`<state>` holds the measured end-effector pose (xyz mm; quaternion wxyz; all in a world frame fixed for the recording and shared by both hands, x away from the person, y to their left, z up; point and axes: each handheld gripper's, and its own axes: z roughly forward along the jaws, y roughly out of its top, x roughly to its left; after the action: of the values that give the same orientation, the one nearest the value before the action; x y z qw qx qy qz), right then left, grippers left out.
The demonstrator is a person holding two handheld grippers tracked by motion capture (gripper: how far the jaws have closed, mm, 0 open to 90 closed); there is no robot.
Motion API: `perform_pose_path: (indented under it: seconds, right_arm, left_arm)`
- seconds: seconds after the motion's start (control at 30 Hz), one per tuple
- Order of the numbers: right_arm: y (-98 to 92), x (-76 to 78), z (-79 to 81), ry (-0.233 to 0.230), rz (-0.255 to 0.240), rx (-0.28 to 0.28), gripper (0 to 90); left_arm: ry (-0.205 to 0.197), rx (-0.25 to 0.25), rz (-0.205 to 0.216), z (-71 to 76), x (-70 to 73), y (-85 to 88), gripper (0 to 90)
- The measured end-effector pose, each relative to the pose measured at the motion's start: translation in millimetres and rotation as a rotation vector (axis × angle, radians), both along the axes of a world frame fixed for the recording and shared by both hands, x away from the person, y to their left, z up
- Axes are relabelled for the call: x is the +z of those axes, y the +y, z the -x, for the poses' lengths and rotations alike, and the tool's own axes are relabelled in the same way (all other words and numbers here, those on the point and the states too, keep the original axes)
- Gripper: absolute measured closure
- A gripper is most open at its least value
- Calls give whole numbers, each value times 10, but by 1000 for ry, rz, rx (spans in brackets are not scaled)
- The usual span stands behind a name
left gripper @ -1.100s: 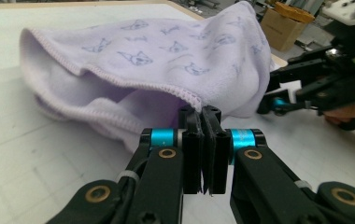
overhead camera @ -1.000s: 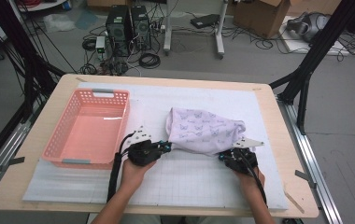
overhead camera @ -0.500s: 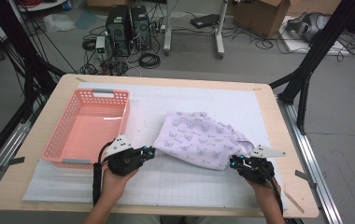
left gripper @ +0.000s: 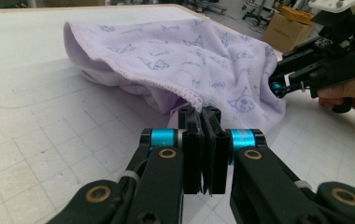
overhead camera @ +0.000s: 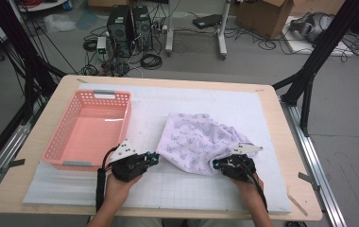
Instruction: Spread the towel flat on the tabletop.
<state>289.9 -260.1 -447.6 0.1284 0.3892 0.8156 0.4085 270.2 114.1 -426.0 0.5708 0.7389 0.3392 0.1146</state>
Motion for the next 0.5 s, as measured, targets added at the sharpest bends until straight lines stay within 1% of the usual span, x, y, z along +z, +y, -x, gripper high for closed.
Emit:
perform_pose_path:
  seconds: [0.03, 0.1, 0.13, 0.17, 0.2, 0.3, 0.33, 0.37, 0.4, 0.43, 0.47, 0.5]
  right_arm:
    - [-16, 13, 11, -2, 2, 9, 815]
    - [-86, 79, 63, 19, -8, 16, 823]
    - [-138, 122, 102, 18, -14, 20, 823]
    - [-199, 169, 149, 39, -26, 28, 822]
    - [-265, 222, 205, 48, -23, 33, 822]
    - [-466, 396, 424, 54, -20, 18, 841]
    - [-536, 453, 505, 60, -8, -4, 841]
    - [-536, 453, 505, 60, -8, -4, 841]
    - [-691, 540, 643, 101, -5, -34, 845]
    - [-765, 581, 707, 99, -2, -46, 846]
    - [-823, 620, 765, 99, -8, -59, 848]
    - [-870, 663, 816, 103, -12, -69, 849]
  left_arm:
    - [-5, 4, -1, 13, 10, 9, 872]
    - [-6, 5, 4, 29, 23, 31, 872]
    - [-11, 4, 4, 39, 28, 39, 871]
    - [-11, -1, 3, 51, 36, 46, 872]
    - [-12, -6, 0, 65, 45, 43, 872]
    - [-15, -21, -1, 107, 69, 25, 872]
    - [-19, -40, -1, 165, 106, 12, 872]
    - [-19, -40, -1, 165, 106, 12, 872]
    - [-18, -49, 1, 202, 124, 10, 872]
    - [-16, -80, -4, 277, 143, 0, 872]
    - [-16, -80, -4, 277, 143, 0, 872]
    - [-17, -105, -5, 350, 161, -18, 871]
